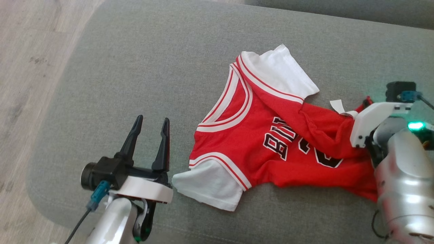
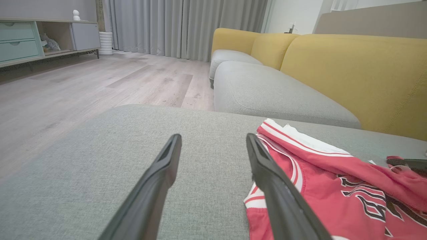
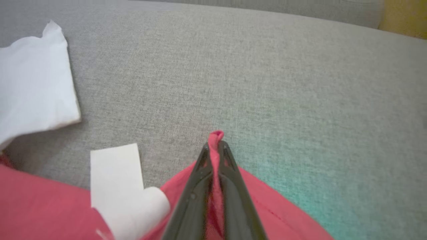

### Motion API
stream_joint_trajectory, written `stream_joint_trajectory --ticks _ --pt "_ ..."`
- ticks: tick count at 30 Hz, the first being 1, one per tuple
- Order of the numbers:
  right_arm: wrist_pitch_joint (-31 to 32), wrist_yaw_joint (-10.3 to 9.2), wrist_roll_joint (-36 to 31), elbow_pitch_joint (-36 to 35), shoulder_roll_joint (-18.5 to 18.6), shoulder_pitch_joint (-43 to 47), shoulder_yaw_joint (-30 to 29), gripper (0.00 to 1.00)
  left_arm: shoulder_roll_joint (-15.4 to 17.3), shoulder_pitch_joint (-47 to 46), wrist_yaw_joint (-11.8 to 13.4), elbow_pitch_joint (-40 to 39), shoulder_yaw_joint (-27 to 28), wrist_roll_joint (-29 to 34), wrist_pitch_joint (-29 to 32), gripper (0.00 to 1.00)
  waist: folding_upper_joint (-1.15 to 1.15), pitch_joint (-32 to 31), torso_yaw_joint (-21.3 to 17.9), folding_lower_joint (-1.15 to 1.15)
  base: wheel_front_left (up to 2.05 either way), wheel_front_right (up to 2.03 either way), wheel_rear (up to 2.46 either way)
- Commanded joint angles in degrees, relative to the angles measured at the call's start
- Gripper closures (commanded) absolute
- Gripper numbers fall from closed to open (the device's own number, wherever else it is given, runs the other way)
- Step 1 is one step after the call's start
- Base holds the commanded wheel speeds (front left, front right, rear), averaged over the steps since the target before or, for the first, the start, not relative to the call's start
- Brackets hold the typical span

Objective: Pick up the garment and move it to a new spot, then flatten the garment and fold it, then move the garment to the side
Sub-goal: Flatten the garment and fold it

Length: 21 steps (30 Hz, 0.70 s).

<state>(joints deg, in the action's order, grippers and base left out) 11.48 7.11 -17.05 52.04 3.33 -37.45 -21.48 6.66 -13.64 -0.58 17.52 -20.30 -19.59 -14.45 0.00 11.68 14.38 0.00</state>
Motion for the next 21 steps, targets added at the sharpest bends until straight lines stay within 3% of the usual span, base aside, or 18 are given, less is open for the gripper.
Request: stream_joint_trajectory --ticks 1,12,21 --pt "-1.0 0.37 -0.1 -1.4 0.5 -3.5 1.3 1.0 0.2 -1.9 -0.3 -1.4 2.6 0.6 -0.5 0.0 0.0 0.0 0.0 0.0 0.0 0.0 0.0" --pt "-3.7 0.37 -1.5 -4.7 4.5 -18.9 -3.4 1.0 -2.0 -2.9 -2.2 -1.6 3.6 2.1 -0.5 0.0 0.0 2.7 2.8 0.0 0.0 0.0 0.0" --pt "-5.2 0.37 -13.3 -6.9 7.7 -28.9 -8.6 1.0 -3.4 -4.4 -3.4 -1.9 4.1 2.3 -0.5 0.0 0.0 5.6 7.2 0.0 0.0 0.0 0.0"
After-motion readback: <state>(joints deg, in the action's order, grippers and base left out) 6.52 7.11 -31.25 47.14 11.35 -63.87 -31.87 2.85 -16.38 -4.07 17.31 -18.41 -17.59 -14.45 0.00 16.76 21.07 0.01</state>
